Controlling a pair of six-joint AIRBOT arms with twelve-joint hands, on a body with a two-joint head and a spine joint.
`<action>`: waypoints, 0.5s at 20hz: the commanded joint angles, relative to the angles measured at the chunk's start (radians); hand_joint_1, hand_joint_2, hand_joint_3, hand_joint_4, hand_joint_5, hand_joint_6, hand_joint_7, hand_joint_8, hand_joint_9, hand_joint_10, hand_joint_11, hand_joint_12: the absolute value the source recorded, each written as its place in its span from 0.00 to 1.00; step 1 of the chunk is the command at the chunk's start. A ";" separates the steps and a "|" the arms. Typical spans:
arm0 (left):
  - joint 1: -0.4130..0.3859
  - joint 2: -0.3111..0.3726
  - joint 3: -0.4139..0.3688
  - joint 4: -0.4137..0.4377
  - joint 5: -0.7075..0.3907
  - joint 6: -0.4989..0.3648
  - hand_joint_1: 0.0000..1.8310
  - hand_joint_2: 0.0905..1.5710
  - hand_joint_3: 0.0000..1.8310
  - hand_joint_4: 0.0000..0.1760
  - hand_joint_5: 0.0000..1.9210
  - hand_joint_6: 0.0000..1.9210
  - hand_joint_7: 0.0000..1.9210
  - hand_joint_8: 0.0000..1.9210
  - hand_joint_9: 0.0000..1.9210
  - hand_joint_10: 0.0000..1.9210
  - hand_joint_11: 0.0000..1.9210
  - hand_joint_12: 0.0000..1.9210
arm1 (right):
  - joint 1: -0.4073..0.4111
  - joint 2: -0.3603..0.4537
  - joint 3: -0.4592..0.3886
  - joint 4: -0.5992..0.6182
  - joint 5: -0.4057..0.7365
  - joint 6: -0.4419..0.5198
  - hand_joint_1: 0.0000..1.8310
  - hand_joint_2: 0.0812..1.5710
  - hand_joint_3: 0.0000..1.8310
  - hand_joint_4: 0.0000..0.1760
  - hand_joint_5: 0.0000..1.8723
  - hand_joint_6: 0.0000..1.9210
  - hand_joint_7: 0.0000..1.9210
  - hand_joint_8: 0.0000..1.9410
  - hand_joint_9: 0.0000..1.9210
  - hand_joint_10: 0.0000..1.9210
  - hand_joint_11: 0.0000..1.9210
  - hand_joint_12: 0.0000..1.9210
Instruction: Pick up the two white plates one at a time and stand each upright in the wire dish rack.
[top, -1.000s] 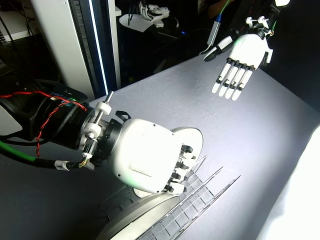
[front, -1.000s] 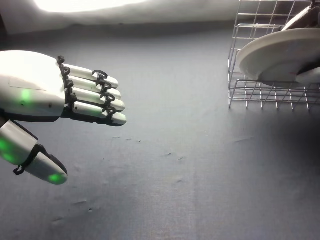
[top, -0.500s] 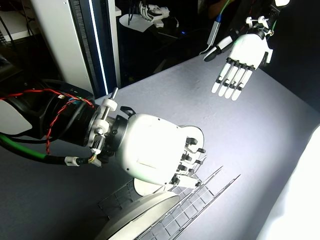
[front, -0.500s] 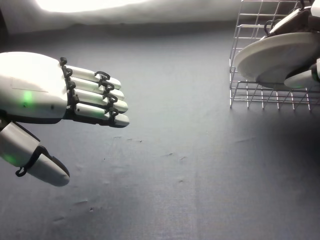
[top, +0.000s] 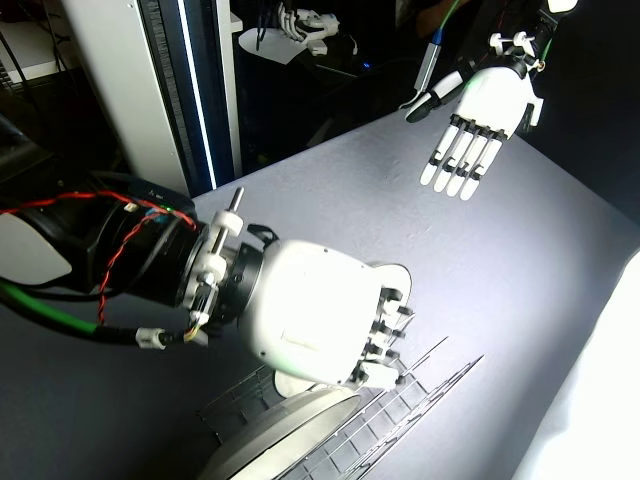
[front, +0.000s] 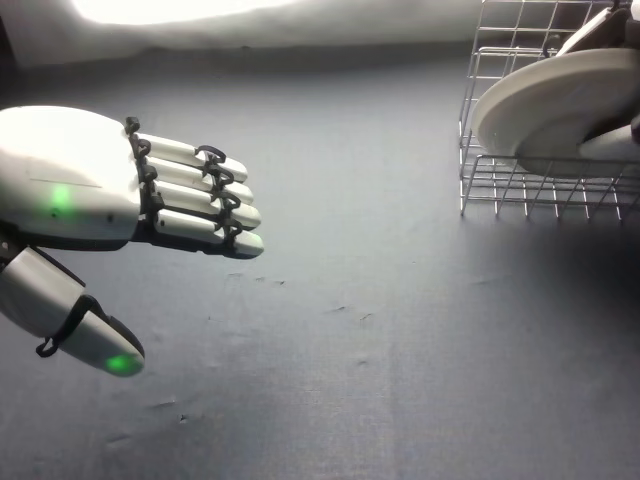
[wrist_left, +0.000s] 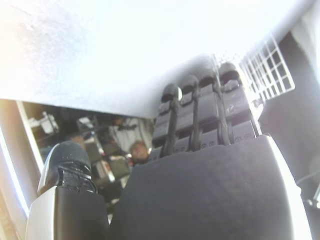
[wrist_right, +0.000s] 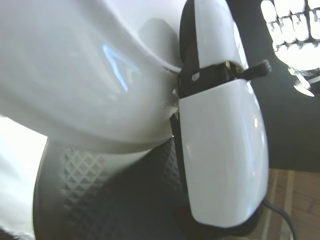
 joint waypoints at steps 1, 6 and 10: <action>-0.010 0.004 0.000 -0.066 -0.023 0.000 0.00 0.66 0.00 0.00 0.05 0.00 0.03 0.00 0.02 0.00 0.01 0.02 | 0.002 0.006 0.011 0.021 0.111 -0.001 0.68 0.64 0.00 0.00 0.43 0.00 0.43 0.00 0.42 0.00 0.18 0.60; -0.010 0.005 -0.005 -0.066 -0.023 0.000 0.00 0.67 0.00 0.00 0.06 0.00 0.04 0.00 0.03 0.00 0.01 0.02 | 0.019 -0.007 0.020 -0.022 0.134 -0.002 0.68 0.64 0.00 0.00 0.43 0.00 0.42 0.00 0.41 0.00 0.17 0.59; -0.010 0.005 -0.010 -0.066 -0.023 0.000 0.00 0.66 0.00 0.00 0.06 0.00 0.04 0.01 0.03 0.01 0.01 0.02 | 0.027 -0.008 0.020 -0.042 0.153 -0.002 0.63 0.63 0.00 0.00 0.35 0.00 0.35 0.00 0.35 0.00 0.08 0.63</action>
